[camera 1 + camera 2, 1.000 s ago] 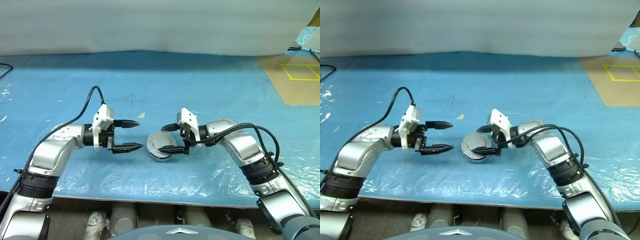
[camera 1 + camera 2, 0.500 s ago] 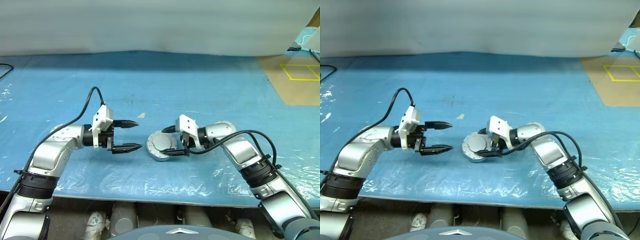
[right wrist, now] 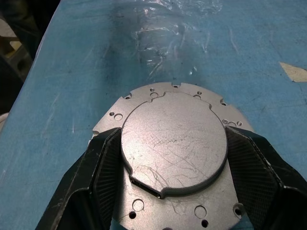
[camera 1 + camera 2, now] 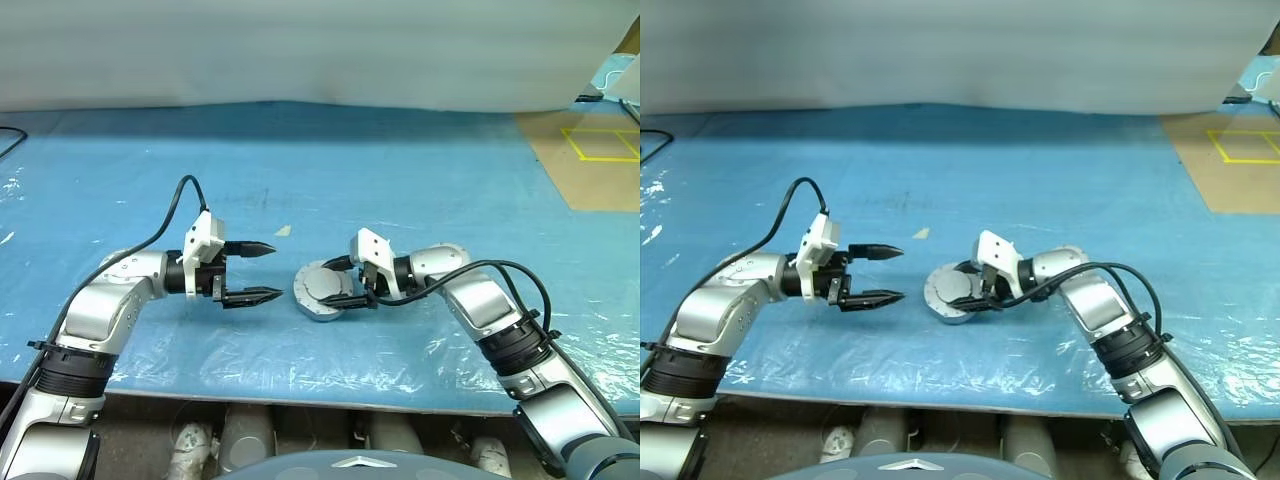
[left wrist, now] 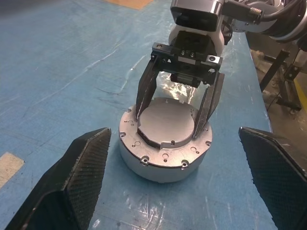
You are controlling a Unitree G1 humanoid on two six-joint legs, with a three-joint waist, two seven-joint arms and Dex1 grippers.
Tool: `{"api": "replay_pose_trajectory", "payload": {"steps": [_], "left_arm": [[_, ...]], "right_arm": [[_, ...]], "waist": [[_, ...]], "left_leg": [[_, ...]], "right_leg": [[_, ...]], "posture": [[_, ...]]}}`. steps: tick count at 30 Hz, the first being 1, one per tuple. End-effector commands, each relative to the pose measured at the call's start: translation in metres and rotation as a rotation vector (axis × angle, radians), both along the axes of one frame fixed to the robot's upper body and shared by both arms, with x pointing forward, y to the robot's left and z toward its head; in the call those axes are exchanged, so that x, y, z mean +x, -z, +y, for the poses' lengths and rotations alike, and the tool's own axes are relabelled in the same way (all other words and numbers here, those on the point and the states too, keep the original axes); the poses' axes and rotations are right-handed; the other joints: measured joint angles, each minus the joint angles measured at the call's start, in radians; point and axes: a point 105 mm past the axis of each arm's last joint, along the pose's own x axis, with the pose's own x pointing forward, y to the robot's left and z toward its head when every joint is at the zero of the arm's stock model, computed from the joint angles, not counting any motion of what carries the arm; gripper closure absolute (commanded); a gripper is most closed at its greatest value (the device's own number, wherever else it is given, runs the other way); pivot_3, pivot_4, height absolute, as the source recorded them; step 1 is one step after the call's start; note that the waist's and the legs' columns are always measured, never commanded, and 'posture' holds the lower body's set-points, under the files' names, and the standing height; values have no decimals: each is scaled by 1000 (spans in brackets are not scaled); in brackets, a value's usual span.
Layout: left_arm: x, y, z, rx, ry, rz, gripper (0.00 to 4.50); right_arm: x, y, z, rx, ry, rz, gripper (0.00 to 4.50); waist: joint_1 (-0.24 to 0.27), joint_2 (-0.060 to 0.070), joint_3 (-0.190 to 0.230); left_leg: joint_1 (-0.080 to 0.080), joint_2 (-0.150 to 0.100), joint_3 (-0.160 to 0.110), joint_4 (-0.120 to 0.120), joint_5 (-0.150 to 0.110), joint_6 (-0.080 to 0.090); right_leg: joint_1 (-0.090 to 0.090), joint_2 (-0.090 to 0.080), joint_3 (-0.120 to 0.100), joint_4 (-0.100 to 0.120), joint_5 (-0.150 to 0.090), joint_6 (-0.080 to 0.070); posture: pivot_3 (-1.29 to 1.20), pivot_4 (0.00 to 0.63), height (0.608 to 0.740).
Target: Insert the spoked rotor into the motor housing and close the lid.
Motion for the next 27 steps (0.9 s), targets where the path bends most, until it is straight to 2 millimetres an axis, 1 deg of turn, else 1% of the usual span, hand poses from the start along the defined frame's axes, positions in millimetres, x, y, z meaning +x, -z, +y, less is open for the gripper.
{"api": "replay_pose_trajectory", "payload": {"steps": [1,3,6,9,12,15,18,22,24,26,27], "left_arm": [[-1,-4,-1,1,10,-32,0],[0,-3,-1,1,10,-32,0],[0,-2,-1,2,10,-32,0],[0,-1,0,3,9,-32,0],[0,2,-1,6,7,-37,0],[-1,3,-2,7,9,-39,0],[-2,3,-2,9,13,-38,0],[-1,5,-4,22,17,-40,0],[0,11,-7,46,17,-43,0],[-2,16,-11,52,27,-38,0],[-2,18,-13,56,32,-35,0]], "right_arm": [[1,14,-4,-48,32,16,1548],[0,21,-6,-66,37,23,1548],[0,28,-11,-100,41,17,1548],[4,35,-16,-133,63,9,1548],[9,50,-24,-191,124,19,1548],[4,59,-29,-213,130,47,1548],[-2,62,-33,-229,113,46,1548],[-1,63,-34,-227,130,48,1548],[1,61,-34,-221,133,46,1548],[3,58,-33,-210,138,42,1548],[4,56,-32,-204,145,42,1548]], "waist": [[0,0,0],[0,0,0],[0,0,0],[0,0,0],[0,-1,-1],[-1,-1,-1],[0,-2,-1],[1,-2,-2],[1,-2,-2],[1,-2,-2],[1,-3,-3]], "left_leg": [[0,0,0,0,0,0],[0,0,0,0,0,0],[2,0,0,0,0,0],[4,0,0,0,0,0],[6,0,0,0,0,0],[11,0,0,-1,0,0],[14,-2,-1,-2,0,0],[16,-6,-4,-5,-1,0],[16,-7,-5,-8,-1,0],[16,-8,-5,-17,-1,0],[16,-9,-5,-18,-1,0]], "right_leg": [[0,0,0,0,0,0],[0,0,0,0,0,1],[2,0,0,0,-3,6],[3,0,1,0,-4,7],[4,0,1,0,-4,7],[8,0,2,0,-4,7],[10,0,3,-1,-5,8],[12,-2,4,-6,-5,9],[13,-1,4,-12,-6,9],[17,-1,3,-25,-6,9],[17,-1,3,-28,-6,9]], "posture": [[0,150,740],[0,150,740],[0,150,740],[0,150,740],[0,150,740],[0,150,740],[0,150,740],[0,150,740],[0,150,740],[0,150,740],[0,150,740]]}}
